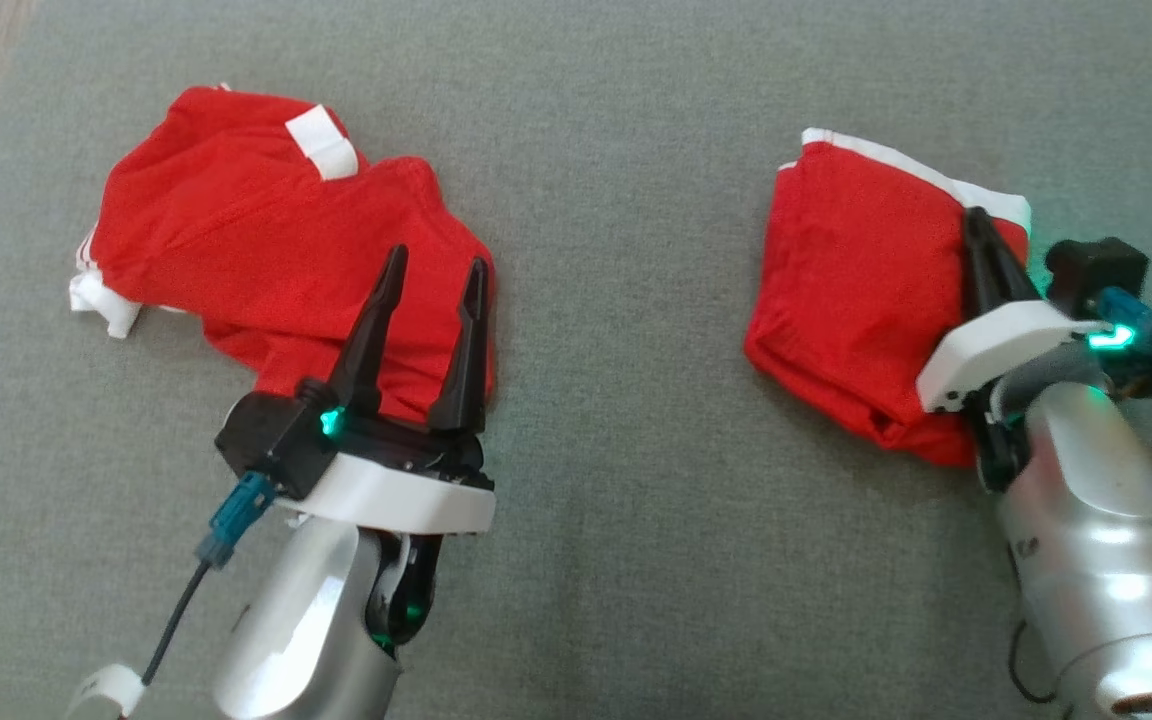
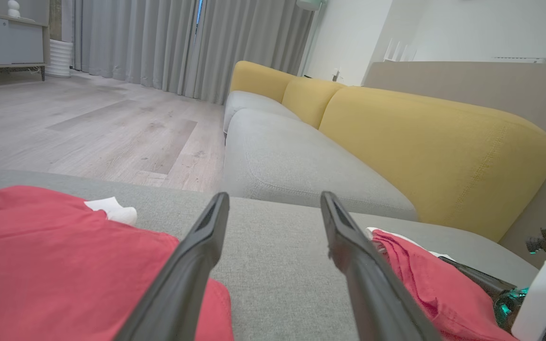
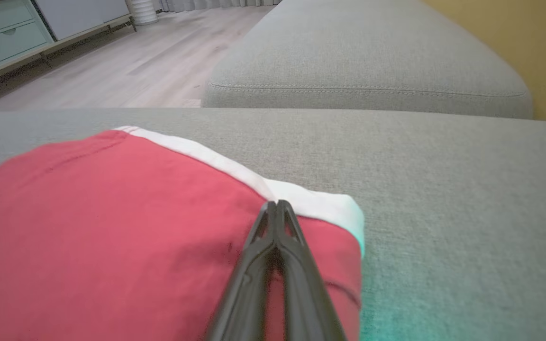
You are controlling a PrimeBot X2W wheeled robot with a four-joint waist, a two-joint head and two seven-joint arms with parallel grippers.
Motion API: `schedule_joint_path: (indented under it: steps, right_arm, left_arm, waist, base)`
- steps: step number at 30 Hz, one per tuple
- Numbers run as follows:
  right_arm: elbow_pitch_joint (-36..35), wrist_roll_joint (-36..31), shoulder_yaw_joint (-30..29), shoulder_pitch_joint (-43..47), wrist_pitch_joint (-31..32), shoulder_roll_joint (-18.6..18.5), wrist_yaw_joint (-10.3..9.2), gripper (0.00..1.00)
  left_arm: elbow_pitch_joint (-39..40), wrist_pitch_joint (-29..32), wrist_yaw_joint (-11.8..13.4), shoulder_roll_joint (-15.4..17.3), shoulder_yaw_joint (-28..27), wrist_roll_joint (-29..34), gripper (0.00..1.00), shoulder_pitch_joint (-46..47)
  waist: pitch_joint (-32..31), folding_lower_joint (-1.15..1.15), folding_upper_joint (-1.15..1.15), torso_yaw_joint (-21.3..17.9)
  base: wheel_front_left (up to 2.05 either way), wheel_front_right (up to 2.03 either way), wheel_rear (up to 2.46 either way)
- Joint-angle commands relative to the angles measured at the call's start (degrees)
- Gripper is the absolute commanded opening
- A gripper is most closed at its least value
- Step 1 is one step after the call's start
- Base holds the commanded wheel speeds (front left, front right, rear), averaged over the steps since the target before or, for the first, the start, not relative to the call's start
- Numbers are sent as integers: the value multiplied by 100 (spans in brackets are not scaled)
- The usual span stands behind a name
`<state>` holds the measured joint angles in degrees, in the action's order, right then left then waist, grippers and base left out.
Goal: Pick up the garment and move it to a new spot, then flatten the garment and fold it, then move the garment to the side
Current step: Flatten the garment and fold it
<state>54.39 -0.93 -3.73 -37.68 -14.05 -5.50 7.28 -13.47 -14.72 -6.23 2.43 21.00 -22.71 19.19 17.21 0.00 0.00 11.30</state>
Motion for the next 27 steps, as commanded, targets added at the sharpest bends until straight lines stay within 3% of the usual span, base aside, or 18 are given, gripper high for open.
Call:
schedule_joint_path:
  steps: [1, 4, 9, 19, 27]
  right_arm:
    - [-174, -23, 217, -133, -81, 143, 21, 0]
    - [-647, 151, 425, -136, -91, 222, 21, 0]
    - [-1041, 490, 1256, 97, -93, 258, 21, 0]
    - [204, 1055, 2330, 84, 134, 261, 21, 0]
    - [-29, 1245, 2142, -114, -87, 261, 21, 0]
  left_arm:
    - [160, -28, 28, 44, -133, -20, 100, 150]
    - [171, -28, 41, 44, -141, -32, 100, 121]
    - [190, -28, 51, 44, -122, -58, 100, 81]
    - [149, -28, 53, 44, -91, -95, 100, 58]
    - [180, -28, 81, 44, -265, -28, 100, -48]
  waist:
    - [-72, 0, 0, -27]
    - [-164, 0, 0, -44]
    - [-233, 0, 0, -21]
    - [-286, 0, 0, 98]
    - [-456, 0, 0, -197]
  base:
    - [0, 0, 0]
    - [0, 0, 0]
    - [0, 0, 0]
    - [0, 0, 0]
    - [0, 0, 0]
